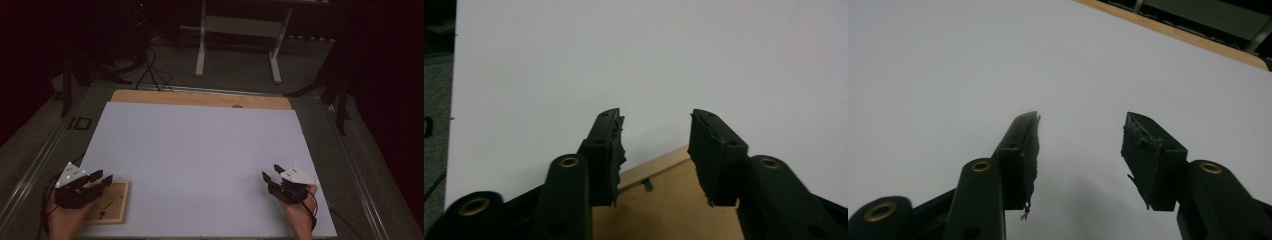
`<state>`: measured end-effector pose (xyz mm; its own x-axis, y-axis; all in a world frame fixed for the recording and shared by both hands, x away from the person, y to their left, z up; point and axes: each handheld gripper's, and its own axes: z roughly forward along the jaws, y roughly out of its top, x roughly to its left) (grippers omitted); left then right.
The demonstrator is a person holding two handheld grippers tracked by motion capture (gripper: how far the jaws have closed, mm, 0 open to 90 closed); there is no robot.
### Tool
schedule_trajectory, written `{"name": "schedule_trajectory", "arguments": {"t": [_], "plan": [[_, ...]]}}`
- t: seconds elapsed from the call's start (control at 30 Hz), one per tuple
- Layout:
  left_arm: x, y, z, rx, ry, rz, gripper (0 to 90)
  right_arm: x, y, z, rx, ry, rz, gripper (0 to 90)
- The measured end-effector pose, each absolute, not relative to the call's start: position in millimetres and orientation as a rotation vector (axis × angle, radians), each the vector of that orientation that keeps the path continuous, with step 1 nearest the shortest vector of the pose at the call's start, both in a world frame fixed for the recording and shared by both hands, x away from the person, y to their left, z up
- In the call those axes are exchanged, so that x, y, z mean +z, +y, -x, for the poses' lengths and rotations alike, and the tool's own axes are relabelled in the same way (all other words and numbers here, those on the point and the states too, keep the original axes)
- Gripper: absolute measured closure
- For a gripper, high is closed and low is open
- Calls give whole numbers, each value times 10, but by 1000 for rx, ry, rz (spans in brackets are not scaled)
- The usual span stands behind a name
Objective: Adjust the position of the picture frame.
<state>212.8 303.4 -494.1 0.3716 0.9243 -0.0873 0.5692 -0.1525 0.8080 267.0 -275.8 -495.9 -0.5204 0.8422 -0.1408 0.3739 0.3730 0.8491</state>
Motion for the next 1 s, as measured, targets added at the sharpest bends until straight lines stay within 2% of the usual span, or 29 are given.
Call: {"name": "schedule_trajectory", "arguments": {"t": [0.17,0.33,0.57,1.0], "plan": [[-4950,3004,-2146,518,1293,-1851,632,-4973,-2747,-2683,1060,2074,-1047,471],[-4950,2949,-2148,498,1264,-1880,763,-4970,-2723,-2676,1065,2070,-1032,447],[-4974,2878,-2174,478,1244,-1938,886,-4982,-2730,-2687,1066,2077,-1028,427],[-5020,2750,-2224,476,1226,-2009,895,-4977,-2729,-2684,1069,2078,-1016,416]]}}
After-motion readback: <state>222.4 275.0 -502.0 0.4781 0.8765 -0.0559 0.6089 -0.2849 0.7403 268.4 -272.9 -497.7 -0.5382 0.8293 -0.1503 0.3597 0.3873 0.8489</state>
